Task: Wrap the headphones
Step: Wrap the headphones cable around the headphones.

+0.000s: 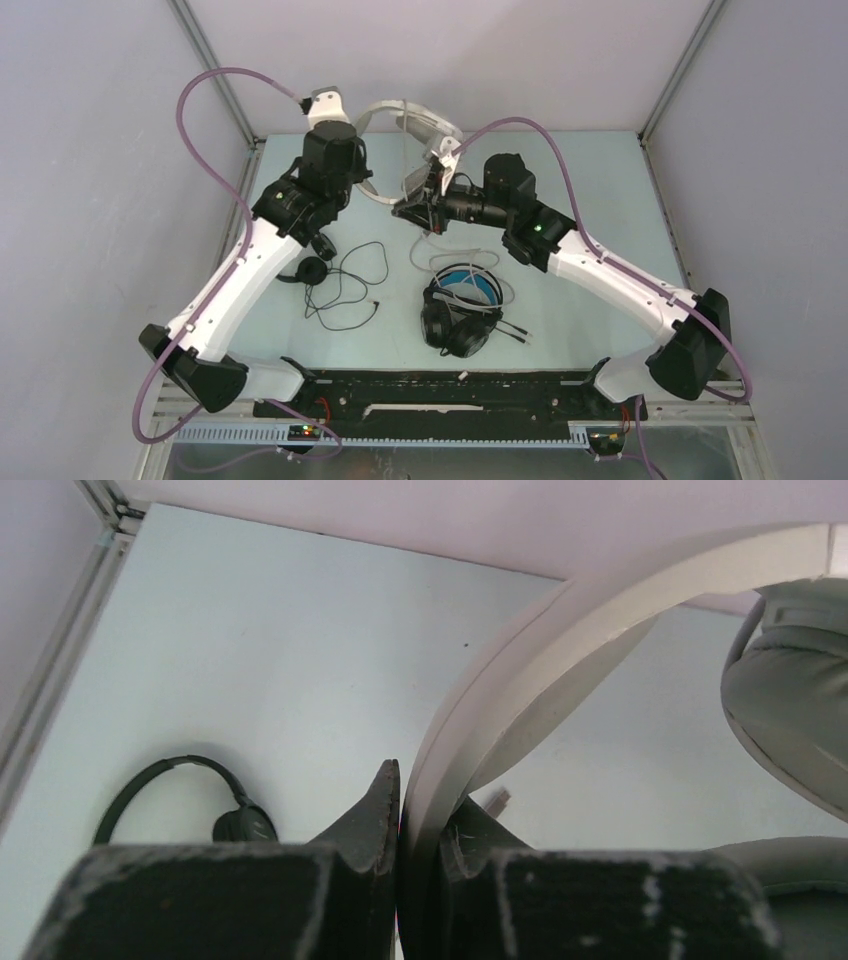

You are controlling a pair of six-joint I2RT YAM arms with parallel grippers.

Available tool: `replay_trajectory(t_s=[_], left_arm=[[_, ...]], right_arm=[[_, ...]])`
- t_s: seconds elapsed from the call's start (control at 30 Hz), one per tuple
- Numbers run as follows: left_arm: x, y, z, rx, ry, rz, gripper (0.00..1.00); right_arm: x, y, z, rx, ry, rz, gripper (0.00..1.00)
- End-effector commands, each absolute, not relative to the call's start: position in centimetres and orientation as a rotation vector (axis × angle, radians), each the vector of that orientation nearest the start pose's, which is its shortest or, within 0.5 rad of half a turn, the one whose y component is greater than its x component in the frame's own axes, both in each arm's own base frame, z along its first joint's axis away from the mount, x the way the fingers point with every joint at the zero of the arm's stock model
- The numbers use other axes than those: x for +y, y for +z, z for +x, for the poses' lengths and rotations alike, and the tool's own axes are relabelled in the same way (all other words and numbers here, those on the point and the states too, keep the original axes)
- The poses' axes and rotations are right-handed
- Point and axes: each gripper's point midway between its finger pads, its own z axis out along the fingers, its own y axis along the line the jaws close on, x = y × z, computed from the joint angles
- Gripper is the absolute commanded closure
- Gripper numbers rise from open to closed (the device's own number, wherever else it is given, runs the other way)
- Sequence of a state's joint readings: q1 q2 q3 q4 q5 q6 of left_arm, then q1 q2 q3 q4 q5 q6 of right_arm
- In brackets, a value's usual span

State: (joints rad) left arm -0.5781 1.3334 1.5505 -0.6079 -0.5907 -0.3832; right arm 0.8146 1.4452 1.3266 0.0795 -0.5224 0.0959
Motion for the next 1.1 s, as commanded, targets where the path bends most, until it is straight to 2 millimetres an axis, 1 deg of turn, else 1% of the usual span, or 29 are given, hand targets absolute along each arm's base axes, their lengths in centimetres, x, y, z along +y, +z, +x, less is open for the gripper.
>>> replay_trajectory(t_s=[0.0, 0.1, 0.23, 0.3, 0.47, 0.53, 0.63, 0.83, 0.97, 1.07], left_arm=[[-13.7, 43.5, 35.9, 1.647, -0.376, -0.385, 1.0], [-13.8, 44.6, 35.4, 1.629, -0.428, -0.393, 1.0], [-13.9, 45.1, 35.1, 1.621, -0.471, -0.405, 1.0], [-13.9, 45.3, 34.9, 1.618, -0.487, -0.41, 1.0], [-14.0, 45.8, 34.5, 1.611, -0.539, -0.412, 1.0], [-14.2, 46.0, 34.3, 1.61, -0.566, -0.409, 1.0], [-14.3, 46.3, 34.0, 1.607, -0.596, -0.406, 1.0], [-14.6, 46.7, 33.4, 1.601, -0.676, -0.404, 1.0], [-14.8, 47.5, 32.8, 1.595, -0.724, -0.384, 1.0], [-15.0, 48.1, 32.4, 1.591, -0.773, -0.368, 1.0]], right_arm=[[38.8, 35.4, 22.6, 1.339, 1.077, -1.081, 0.84], [38.5, 34.8, 22.2, 1.322, 1.076, -1.081, 0.83], [38.1, 34.7, 21.8, 1.285, 1.072, -1.066, 0.82], [38.0, 34.2, 21.7, 1.289, 1.069, -1.066, 0.82], [37.4, 32.5, 21.6, 1.274, 1.028, -1.101, 0.79], [37.2, 31.3, 21.5, 1.281, 1.016, -1.119, 0.78], [36.8, 30.1, 21.2, 1.278, 1.016, -1.137, 0.75], [35.9, 28.6, 20.7, 1.241, 1.023, -1.175, 0.72], [35.1, 27.2, 21.0, 1.255, 1.039, -1.196, 0.73], [34.5, 26.1, 21.9, 1.294, 1.032, -1.181, 0.75]])
